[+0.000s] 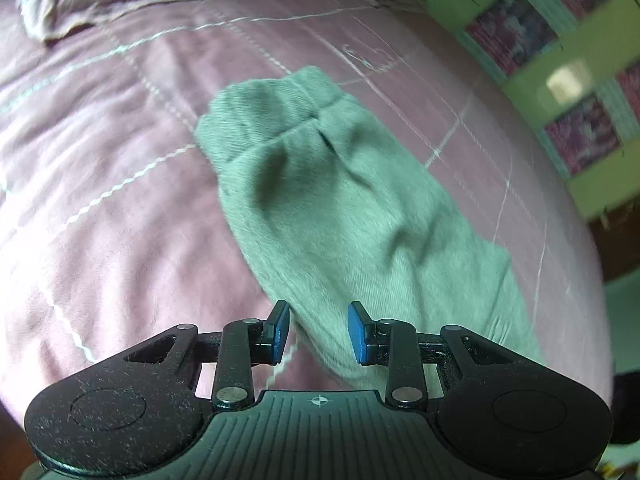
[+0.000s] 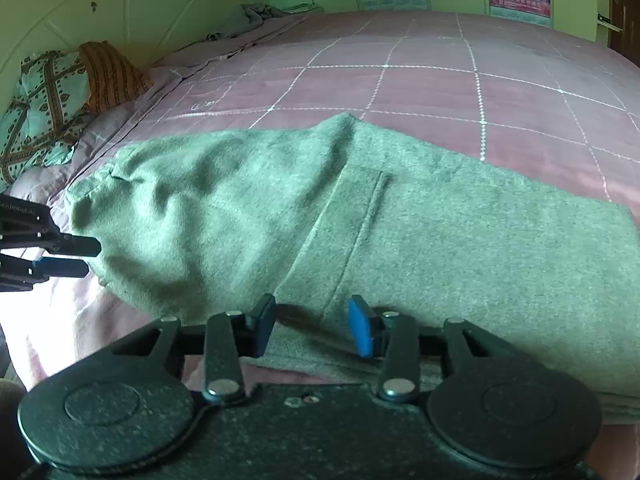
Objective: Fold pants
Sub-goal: 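Move both open tools over the grey pants toward the cuff end, then close the left tool on the gathered cuffs and lift them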
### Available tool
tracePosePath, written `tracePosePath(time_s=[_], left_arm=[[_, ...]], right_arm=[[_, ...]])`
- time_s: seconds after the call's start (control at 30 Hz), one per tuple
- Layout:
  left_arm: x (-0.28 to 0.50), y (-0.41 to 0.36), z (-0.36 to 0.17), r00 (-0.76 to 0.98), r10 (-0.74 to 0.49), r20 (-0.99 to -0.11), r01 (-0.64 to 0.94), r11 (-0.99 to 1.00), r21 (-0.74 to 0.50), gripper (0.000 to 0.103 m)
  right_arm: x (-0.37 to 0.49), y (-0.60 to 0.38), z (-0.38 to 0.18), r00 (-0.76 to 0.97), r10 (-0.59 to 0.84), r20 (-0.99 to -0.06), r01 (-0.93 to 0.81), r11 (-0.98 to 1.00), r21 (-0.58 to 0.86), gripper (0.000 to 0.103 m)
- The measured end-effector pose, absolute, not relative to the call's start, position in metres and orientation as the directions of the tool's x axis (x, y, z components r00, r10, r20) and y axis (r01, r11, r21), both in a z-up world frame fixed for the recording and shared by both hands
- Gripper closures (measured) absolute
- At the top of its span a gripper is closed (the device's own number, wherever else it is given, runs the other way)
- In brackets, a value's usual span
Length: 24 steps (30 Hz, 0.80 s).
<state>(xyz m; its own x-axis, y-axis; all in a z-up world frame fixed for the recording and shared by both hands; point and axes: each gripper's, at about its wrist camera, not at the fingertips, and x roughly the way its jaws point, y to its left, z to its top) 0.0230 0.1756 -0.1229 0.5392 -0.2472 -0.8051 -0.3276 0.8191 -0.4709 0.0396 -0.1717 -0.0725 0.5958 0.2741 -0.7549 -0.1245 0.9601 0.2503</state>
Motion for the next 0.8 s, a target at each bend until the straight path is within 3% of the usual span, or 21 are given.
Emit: tracePosePath(time_s=[0.27, 0.8], left_arm=[[0.026, 0.198, -0.156, 0.531, -0.335, -0.779, -0.410, 0.702, -0.582, 0.072], [0.073, 0.196, -0.216, 0.657, -0.408, -0.633, -0.438, 0.477, -0.762, 0.072]], right_arm=[[0.041, -0.170, -0.075, 0.587, 0.267, -0.764, -0.129, 0.963, 0.237, 0.061], [0.045, -0.163, -0.081, 0.582, 0.247, -0.775, -0.139, 0.969, 0.205, 0.054]])
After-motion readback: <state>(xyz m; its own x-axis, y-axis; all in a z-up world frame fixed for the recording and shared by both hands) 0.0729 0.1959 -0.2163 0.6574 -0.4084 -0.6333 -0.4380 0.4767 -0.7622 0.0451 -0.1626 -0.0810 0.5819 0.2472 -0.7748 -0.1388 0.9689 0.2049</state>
